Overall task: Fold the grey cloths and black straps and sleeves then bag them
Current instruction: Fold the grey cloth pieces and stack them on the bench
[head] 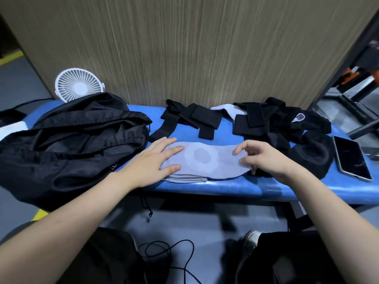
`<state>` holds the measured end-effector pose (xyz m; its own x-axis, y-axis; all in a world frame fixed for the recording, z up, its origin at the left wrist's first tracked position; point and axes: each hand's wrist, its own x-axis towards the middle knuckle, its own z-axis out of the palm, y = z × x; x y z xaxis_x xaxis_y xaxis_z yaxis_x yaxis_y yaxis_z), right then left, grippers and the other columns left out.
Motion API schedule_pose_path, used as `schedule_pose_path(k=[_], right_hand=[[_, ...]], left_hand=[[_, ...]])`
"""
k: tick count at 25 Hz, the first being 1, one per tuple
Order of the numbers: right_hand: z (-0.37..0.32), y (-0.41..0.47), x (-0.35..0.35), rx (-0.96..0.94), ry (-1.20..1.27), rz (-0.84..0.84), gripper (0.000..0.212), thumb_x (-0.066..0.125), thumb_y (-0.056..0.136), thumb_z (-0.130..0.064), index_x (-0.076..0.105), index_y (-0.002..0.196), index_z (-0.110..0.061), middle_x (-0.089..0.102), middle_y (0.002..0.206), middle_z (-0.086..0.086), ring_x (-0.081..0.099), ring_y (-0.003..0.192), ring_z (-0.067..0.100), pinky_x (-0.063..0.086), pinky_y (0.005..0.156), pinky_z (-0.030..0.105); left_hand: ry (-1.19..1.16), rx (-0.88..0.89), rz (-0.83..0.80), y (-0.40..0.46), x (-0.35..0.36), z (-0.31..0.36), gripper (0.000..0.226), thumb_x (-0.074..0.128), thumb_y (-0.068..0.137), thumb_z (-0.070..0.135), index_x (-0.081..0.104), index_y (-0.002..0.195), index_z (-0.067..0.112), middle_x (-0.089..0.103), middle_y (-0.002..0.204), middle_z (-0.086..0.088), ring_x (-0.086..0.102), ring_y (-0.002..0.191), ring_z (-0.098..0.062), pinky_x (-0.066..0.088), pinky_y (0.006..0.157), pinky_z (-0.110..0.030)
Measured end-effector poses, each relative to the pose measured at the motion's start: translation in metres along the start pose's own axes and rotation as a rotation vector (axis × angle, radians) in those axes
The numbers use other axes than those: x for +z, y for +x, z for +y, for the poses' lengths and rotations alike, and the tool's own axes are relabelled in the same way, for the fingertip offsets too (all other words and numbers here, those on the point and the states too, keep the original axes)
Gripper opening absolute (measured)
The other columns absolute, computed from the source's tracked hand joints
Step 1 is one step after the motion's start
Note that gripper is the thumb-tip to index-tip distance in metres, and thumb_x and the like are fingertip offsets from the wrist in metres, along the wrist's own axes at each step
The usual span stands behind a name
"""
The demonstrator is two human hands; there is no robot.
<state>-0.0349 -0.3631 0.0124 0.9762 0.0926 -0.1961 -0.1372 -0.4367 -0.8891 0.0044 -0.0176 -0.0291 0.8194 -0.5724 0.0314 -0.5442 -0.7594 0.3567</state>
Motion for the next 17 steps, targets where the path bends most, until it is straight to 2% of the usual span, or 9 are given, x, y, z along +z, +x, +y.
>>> schedule_pose_path(k=[3, 6, 9, 12, 15, 17], right_hand=[[-0.011, 0.005, 0.002, -0.061, 0.182, 0.192, 0.024, 0.051, 0.087, 0.008, 0.066, 0.087, -0.01, 0.056, 0.086, 0.013, 0.052, 0.071, 0.023, 0.05, 0.059, 0.033], [-0.024, 0.009, 0.005, -0.21, 0.161, 0.284, 0.021, 0.05, 0.081, -0.002, 0.066, 0.087, -0.013, 0.057, 0.083, 0.005, 0.047, 0.079, 0.021, 0.038, 0.069, 0.034], [-0.044, 0.011, 0.021, -0.292, 0.209, 0.281, 0.026, 0.048, 0.082, 0.004, 0.066, 0.088, -0.013, 0.059, 0.081, -0.002, 0.051, 0.082, 0.018, 0.04, 0.07, 0.031], [-0.064, 0.014, 0.051, -0.347, 0.222, 0.211, 0.023, 0.051, 0.079, -0.003, 0.067, 0.092, -0.012, 0.058, 0.075, -0.01, 0.051, 0.076, 0.011, 0.041, 0.066, 0.021], [-0.075, 0.02, 0.084, -0.359, 0.175, 0.148, 0.02, 0.052, 0.082, -0.008, 0.067, 0.095, -0.012, 0.05, 0.074, 0.001, 0.042, 0.071, 0.013, 0.035, 0.058, 0.019], [-0.08, 0.026, 0.106, -0.371, 0.078, 0.102, 0.018, 0.053, 0.084, -0.008, 0.066, 0.095, -0.013, 0.045, 0.069, 0.002, 0.039, 0.064, 0.014, 0.033, 0.055, 0.022]], left_hand=[[-0.053, -0.025, 0.083, -0.001, -0.006, -0.002, 0.074, 0.032, 0.087, 0.077, 0.031, 0.152, 0.042, 0.018, 0.16, 0.02, 0.014, 0.149, -0.005, 0.022, 0.116, -0.027], [-0.162, -0.1, 0.209, -0.004, -0.014, -0.011, 0.06, 0.055, 0.092, 0.057, 0.042, 0.146, 0.035, 0.038, 0.134, 0.019, 0.043, 0.124, -0.004, 0.041, 0.105, -0.03], [-0.233, -0.114, 0.199, -0.009, -0.014, -0.02, 0.051, 0.062, 0.091, 0.05, 0.051, 0.137, 0.034, 0.04, 0.117, 0.021, 0.051, 0.11, -0.002, 0.048, 0.099, -0.037], [-0.234, -0.092, 0.177, -0.01, -0.01, -0.023, 0.049, 0.062, 0.09, 0.051, 0.053, 0.135, 0.033, 0.039, 0.115, 0.023, 0.051, 0.108, 0.0, 0.048, 0.098, -0.037], [-0.259, -0.079, 0.176, -0.009, -0.011, -0.021, 0.049, 0.063, 0.09, 0.05, 0.053, 0.135, 0.032, 0.04, 0.117, 0.021, 0.051, 0.106, 0.001, 0.048, 0.098, -0.036], [-0.295, -0.078, 0.177, -0.009, -0.011, -0.021, 0.049, 0.064, 0.091, 0.047, 0.052, 0.136, 0.031, 0.041, 0.119, 0.019, 0.053, 0.105, 0.001, 0.048, 0.098, -0.034]])
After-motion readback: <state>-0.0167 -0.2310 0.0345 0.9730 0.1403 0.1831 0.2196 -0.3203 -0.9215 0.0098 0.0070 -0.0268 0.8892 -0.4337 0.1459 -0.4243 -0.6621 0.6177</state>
